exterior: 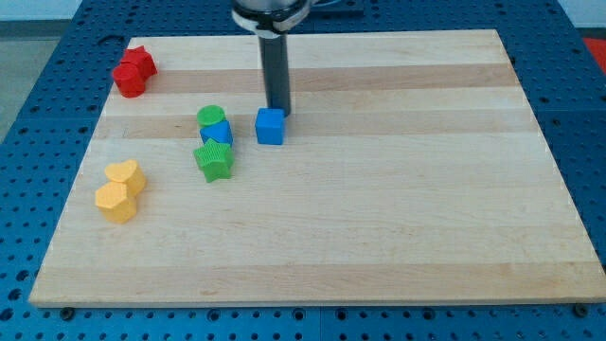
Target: Nudge green star along with blue triangle and green circle up a bit
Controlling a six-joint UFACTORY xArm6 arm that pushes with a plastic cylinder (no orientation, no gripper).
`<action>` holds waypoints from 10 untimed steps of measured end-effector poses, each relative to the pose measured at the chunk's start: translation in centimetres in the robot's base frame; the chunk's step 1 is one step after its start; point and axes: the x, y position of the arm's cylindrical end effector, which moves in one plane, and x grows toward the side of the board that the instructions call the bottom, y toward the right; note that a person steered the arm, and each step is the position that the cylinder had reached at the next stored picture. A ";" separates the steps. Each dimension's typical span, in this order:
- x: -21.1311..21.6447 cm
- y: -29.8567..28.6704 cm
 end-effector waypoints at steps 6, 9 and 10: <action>15.1 1.5; 12.1 -9.1; 9.8 -9.0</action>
